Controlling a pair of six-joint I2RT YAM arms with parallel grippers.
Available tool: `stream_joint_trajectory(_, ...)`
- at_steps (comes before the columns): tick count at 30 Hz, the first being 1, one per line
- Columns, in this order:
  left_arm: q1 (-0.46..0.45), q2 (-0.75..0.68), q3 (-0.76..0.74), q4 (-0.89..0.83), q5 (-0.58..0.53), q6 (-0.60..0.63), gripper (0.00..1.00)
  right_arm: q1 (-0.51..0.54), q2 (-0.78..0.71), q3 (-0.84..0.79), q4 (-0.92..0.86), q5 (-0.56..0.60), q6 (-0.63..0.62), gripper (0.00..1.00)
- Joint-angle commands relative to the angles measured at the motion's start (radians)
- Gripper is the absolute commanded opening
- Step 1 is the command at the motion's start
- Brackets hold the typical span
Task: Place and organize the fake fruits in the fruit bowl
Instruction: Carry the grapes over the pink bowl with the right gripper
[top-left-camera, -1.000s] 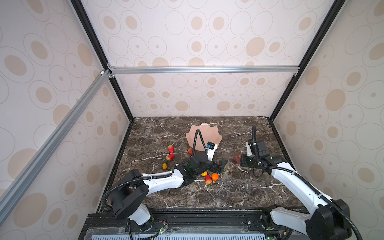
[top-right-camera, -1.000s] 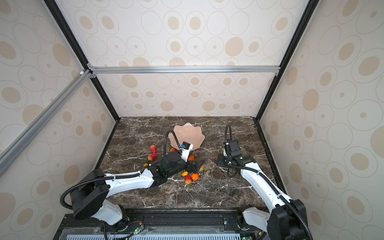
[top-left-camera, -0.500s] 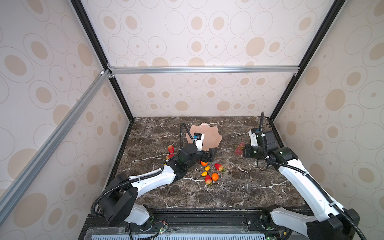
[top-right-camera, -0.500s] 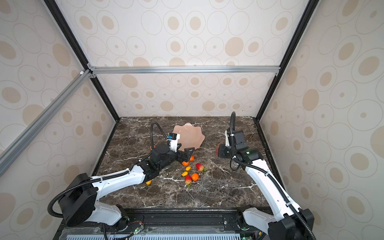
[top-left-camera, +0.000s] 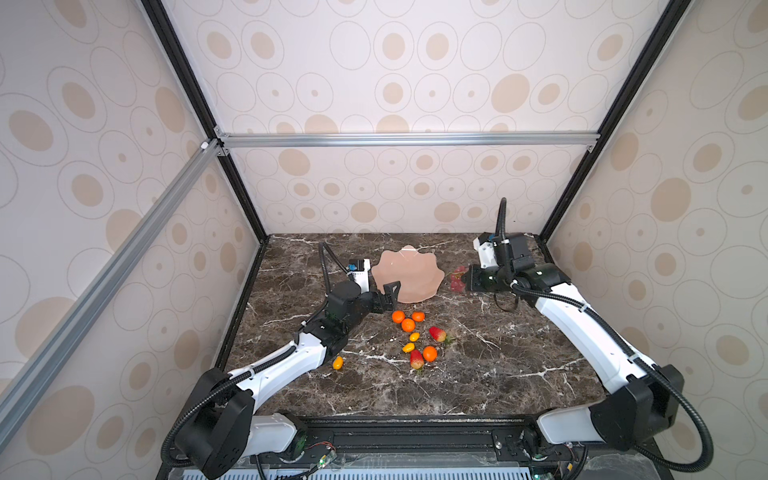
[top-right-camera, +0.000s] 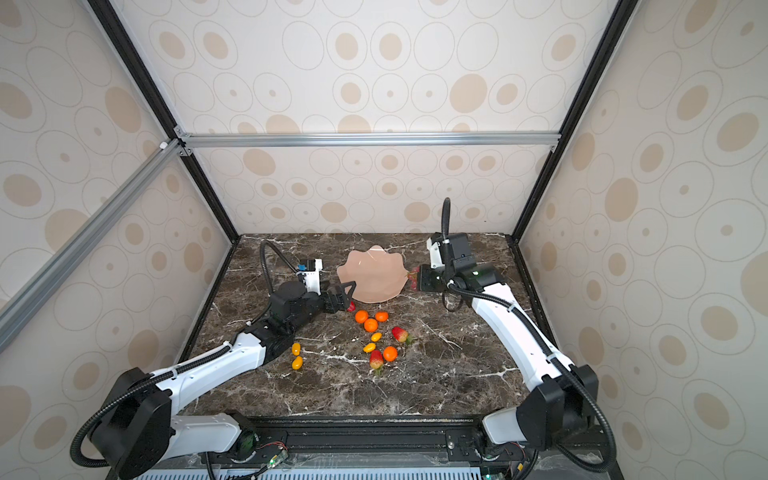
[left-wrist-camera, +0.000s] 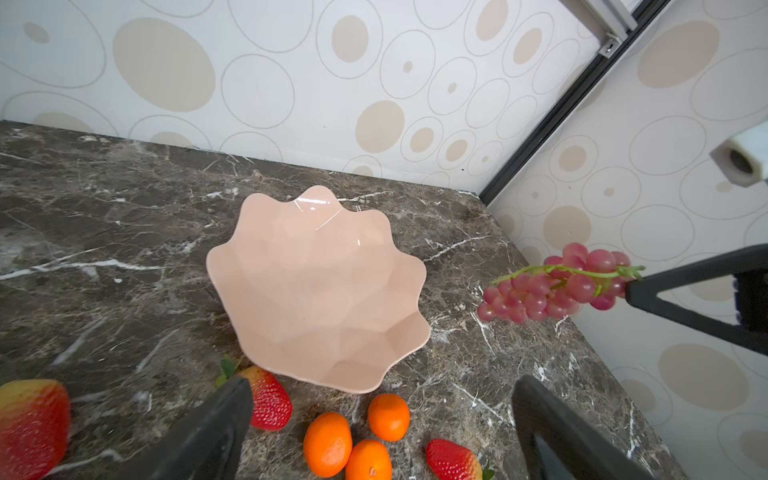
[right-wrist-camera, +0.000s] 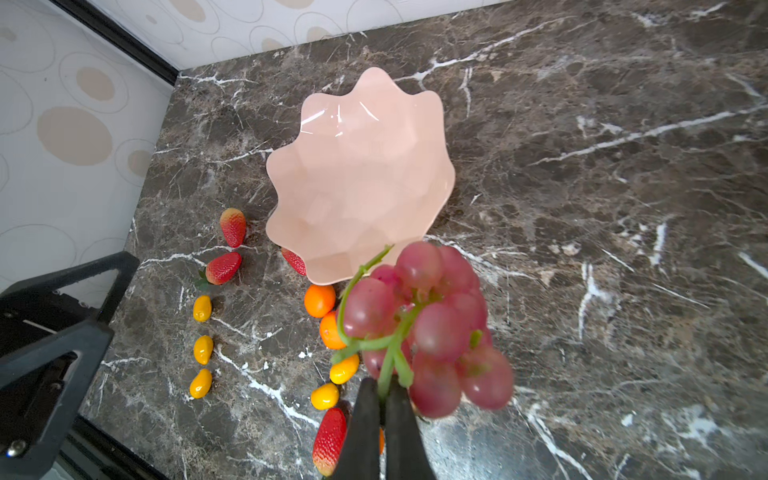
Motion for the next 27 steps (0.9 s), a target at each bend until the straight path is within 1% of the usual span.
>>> stream_joint_trajectory(1,0.039,-0.035,-0.015,-0.030,0.011,-0.019,0.98,0.033,0.083,0.086,0.026,-0.025,-0.004,0.00)
stream_joint_trajectory(7,0.066,-0.047,-0.041,-0.046,0.038,-0.037,0.98,0.085,0.270,0.241,0.015,-0.014,-0.004,0.00)
stream_joint_trajectory(12,0.073,-0.059,-0.065,-0.048,0.036,-0.043,0.98,0.100,0.415,0.353,0.011,-0.025,0.009,0.00)
stream_joint_trajectory(20,0.077,-0.074,-0.075,-0.064,0.036,-0.037,0.98,0.128,0.636,0.588,-0.052,-0.079,0.021,0.00)
stream_joint_trajectory(23,0.077,-0.083,-0.083,-0.070,0.026,-0.041,0.98,0.141,0.691,0.640,-0.081,-0.101,0.015,0.00)
stream_joint_trajectory(27,0.077,-0.091,-0.097,-0.065,0.033,-0.053,0.98,0.143,0.708,0.624,-0.081,-0.076,0.022,0.00)
